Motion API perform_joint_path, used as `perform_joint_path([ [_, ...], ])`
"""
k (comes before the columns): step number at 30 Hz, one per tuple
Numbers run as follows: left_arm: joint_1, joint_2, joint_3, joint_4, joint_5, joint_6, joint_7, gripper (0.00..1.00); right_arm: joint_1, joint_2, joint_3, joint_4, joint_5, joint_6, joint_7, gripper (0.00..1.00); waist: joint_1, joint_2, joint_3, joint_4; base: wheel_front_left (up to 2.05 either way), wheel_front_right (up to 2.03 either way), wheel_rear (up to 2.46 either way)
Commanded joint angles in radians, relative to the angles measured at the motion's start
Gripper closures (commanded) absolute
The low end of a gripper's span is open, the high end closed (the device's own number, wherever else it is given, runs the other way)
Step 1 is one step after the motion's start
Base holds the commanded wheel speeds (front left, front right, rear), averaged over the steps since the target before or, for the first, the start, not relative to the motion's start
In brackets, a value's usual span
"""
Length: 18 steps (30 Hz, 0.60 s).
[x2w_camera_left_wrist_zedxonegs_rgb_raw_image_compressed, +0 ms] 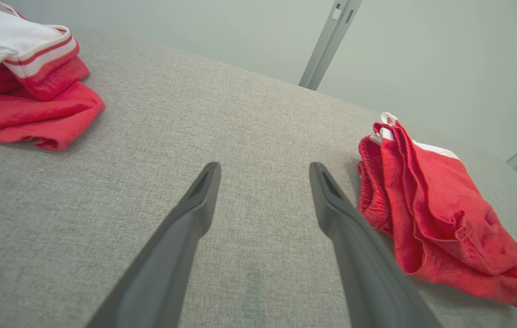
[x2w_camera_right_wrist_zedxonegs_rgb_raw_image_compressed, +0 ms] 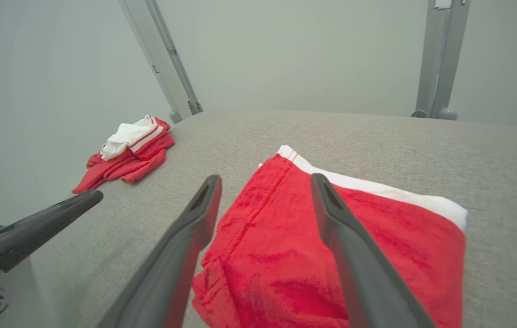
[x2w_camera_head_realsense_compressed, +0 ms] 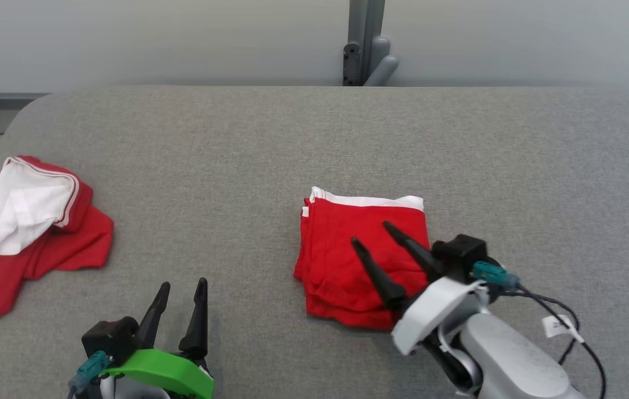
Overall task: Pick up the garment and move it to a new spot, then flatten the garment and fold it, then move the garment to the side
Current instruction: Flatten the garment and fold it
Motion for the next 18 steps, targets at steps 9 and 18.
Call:
perform_joint_path([
  [9,0.046,-0.013,0.091,-0.024,0.111,0.002,0.000,0.00,0.185,-0.036,-0.355,-0.043,-0.161,0.000,-0.001,0.00,0.0000,0.0000,-0.049,-0.097,0.00,0.00,0.00],
  [18,0.086,-0.030,0.161,-0.043,0.190,0.002,0.000,0.00,0.338,0.011,-0.576,-0.089,-0.273,0.000,-0.001,0.00,0.0000,0.0000,-0.073,-0.127,0.00,0.00,0.00],
])
